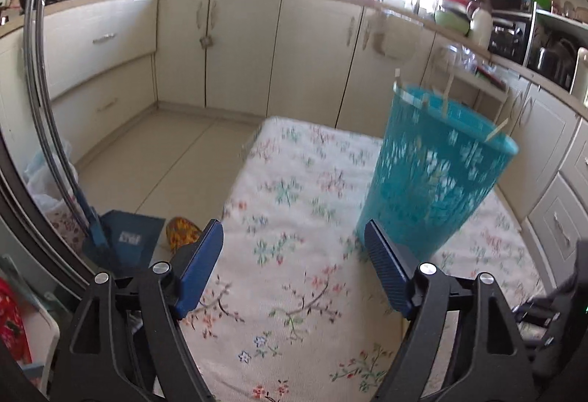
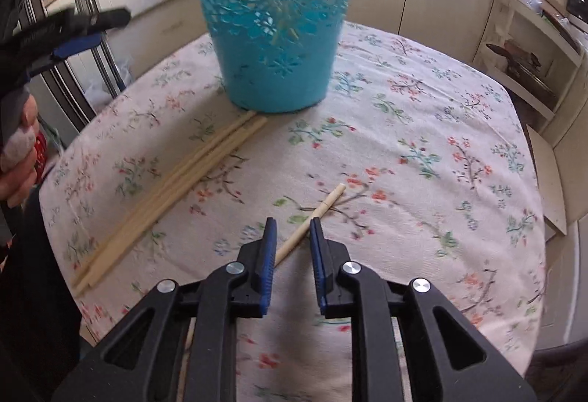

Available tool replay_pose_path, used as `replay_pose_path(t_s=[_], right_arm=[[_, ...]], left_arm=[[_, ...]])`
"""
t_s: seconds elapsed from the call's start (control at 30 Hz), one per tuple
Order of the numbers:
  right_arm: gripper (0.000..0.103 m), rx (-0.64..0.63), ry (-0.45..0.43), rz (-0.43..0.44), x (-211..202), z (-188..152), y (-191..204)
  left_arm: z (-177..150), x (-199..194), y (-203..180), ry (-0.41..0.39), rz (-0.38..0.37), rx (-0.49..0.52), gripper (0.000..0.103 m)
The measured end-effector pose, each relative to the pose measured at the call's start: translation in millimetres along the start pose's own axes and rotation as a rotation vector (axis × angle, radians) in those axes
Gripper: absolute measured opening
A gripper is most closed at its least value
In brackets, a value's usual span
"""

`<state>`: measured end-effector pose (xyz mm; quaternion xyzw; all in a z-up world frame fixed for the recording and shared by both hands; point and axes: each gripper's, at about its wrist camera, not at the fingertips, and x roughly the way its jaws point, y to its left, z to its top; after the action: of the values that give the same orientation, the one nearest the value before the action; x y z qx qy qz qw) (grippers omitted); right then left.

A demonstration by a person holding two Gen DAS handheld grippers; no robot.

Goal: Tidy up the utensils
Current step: 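Close the right gripper on the loose stick beside the bundle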

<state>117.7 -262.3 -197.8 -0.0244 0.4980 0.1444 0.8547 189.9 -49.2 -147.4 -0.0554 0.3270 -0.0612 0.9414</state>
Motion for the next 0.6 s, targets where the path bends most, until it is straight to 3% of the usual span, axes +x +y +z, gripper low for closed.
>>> replay_pose_path(t_s=[0.07,0.13,0.23,0.3,0.33,0.4,0.6], right_arm=[[0.022,0.093,0.008,0.003,-2,1,-12],[0.037,0.175,0.001,0.033,0,-4,-16],[0.041,0.134,-0.039,-0.041,2,-9,2],[0.019,0.081,-0.039,-0.018,3,-8,10],[0.015,0.06,-0.029,-0.005,3,-6,11],[0.011,0.028,-0.016,0.007,4,-3,8],[0.011,0.034,0.008,0.004,3,-4,1]], left_arm=[[-8,11,0,0.032,-0.009,-0.001,0.075],[-14,19,-2,0.052,-0.012,0.001,0.075],[-20,31,-5,0.08,-0.011,0.004,0.075],[-23,36,-8,0.094,-0.005,0.009,0.075],[-23,36,-8,0.093,-0.006,0.013,0.075],[-23,35,-9,0.087,-0.009,0.011,0.078],[-24,41,-9,0.112,-0.012,0.005,0.079]])
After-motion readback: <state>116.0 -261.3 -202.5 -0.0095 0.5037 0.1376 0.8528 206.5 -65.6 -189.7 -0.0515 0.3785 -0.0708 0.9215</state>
